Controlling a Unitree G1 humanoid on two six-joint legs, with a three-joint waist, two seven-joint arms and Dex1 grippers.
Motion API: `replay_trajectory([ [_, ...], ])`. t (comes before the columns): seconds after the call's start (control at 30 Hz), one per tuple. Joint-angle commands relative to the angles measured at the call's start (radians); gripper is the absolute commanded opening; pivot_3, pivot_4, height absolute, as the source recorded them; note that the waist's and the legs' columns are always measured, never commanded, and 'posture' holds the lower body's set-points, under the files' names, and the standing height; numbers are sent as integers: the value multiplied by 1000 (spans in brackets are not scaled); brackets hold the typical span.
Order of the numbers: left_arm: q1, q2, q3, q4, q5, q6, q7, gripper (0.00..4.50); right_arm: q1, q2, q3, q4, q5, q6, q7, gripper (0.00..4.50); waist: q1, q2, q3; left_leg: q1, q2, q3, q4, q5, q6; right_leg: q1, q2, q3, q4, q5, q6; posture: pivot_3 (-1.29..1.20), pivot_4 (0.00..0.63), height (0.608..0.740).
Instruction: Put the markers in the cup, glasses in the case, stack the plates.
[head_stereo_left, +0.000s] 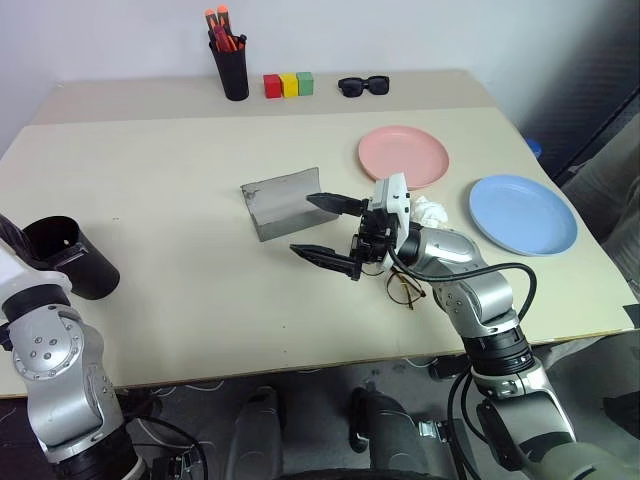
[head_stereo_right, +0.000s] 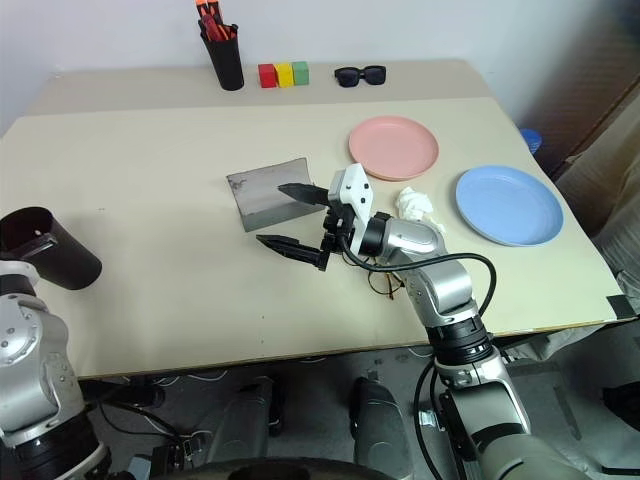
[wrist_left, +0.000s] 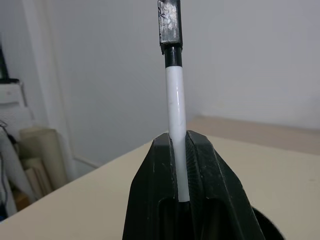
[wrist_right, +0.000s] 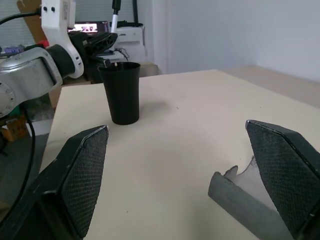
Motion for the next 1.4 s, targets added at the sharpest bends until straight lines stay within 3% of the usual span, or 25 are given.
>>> replay_trajectory([
  [0.03,21,-3,0,-12,27,-36,7,18,-3,1,-12,-43,9,-9,-5,4500,-1,0,0,0,0,0,0,0,0,0,0,0,-1,0,0,0,150,740],
  [0.07,24,-5,-2,-10,30,-41,8,18,-4,1,-11,-42,10,-10,-5,4500,0,0,0,0,0,1,0,0,0,0,0,0,-2,1,0,0,150,740],
  [0.1,28,-7,-5,-8,36,-45,8,388,-5,2,-11,-42,10,-10,-6,4500,0,0,0,0,0,1,0,0,1,0,0,0,-2,1,0,0,150,740],
  [0.27,26,-12,-18,6,52,-56,11,2650,-10,7,-6,-37,10,-12,-7,4500,0,0,0,-1,0,1,0,0,1,0,0,0,-3,1,0,0,150,740],
  [0.53,13,-20,-26,9,40,-85,6,2650,-13,11,-4,-34,6,-13,-8,4500,0,0,0,-1,1,1,-1,-1,1,0,0,0,-4,1,0,0,150,740],
  [0.7,-169,102,-145,-31,-69,53,-152,2650,-13,-6,-12,-29,-5,-11,-9,4500,7,0,0,-4,1,0,0,-1,1,-1,0,-3,-4,1,-1,0,150,740],
  [0.8,-260,209,-257,-15,-147,242,-292,3552,-21,-29,-20,-11,-27,-19,-8,4500,1,0,0,-5,1,2,1,-1,1,-1,0,-2,-6,2,-1,0,150,740],
  [0.87,-323,292,-351,15,-208,409,-403,4462,-33,-62,-24,11,-63,-24,-14,4500,2,0,0,-5,1,2,1,-1,1,-1,-1,-2,-5,3,0,0,150,740],
  [1.0,-415,373,-462,127,-259,579,-535,4462,-45,-127,-36,50,-112,-32,-15,4500,-2,2,1,-4,1,2,0,-1,2,-3,0,-2,-3,3,1,0,150,740],
  [1.17,-559,451,-653,318,-258,638,-768,4462,-6,-253,-108,28,-118,-28,5,4500,7,3,2,-4,1,2,0,0,2,-4,0,-2,-2,3,1,0,150,740],
  [1.4,-716,418,-806,565,-221,557,-997,4462,107,-372,-196,-39,-108,-17,0,4500,23,3,2,-4,1,2,1,0,2,-3,0,-2,-4,3,1,0,150,740],
])
